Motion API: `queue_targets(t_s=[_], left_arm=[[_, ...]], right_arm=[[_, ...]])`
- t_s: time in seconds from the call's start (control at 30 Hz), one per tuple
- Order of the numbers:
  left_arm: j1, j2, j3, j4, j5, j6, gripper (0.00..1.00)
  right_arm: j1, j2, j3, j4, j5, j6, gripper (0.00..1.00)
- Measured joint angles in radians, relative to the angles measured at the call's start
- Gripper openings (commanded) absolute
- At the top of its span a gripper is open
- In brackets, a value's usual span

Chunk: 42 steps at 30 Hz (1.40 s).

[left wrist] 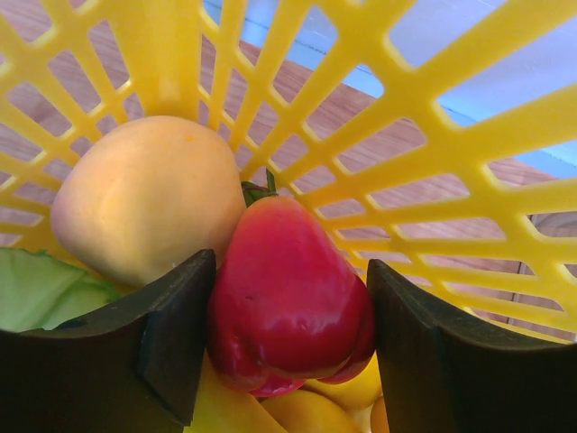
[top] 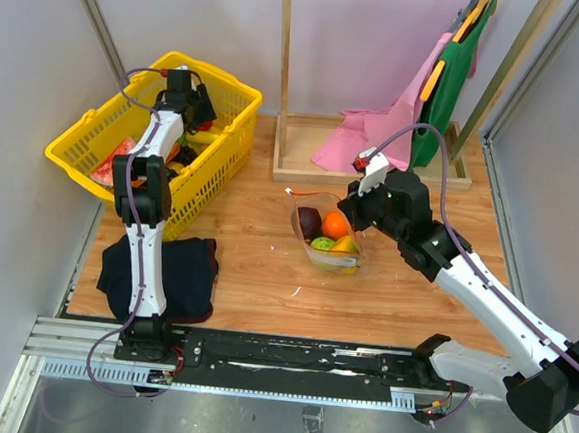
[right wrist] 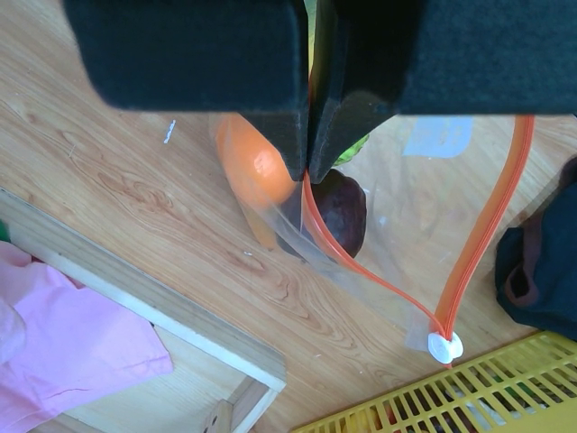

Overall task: Place the food in the zip-top bag and seal the zipper
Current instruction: Pick up the fake fruit from the bin, then place the fake fruit in the zipper food storage bag.

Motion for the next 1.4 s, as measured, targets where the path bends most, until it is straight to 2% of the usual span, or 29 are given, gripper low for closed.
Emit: queue_targets(t_s=[0.23, 0.37, 0.93, 1.23, 1.4], left_arm=[[0.002, -0.008, -0.011, 0.008, 0.008, 0.004, 0.4], [0.002, -0.055, -0.067, 0.019, 0.01, 0.008, 0.35], [0.002, -0.484, -0.335, 0.028, 0.06, 0.01, 0.34], [-0.007, -0.668, -0.472, -0.059, 0.12, -0.004, 0.34], [-0.051, -0.793, -0.525, -0.099, 0.134, -0.004, 0.34]], right_arm=[[0.0, 0.0, 0.0, 0.0, 0.0, 0.0, 0.01], [0.0, 0.0, 0.0, 0.0, -0.005, 0.0, 0.01], [0.0, -0.021, -0.003, 0.0, -0.008, 0.01, 0.01], [0.0, -0.028, -0.003, 0.0, -0.008, 0.023, 0.01], [0.0, -0.028, -0.003, -0.001, -0.008, 0.037, 0.01]])
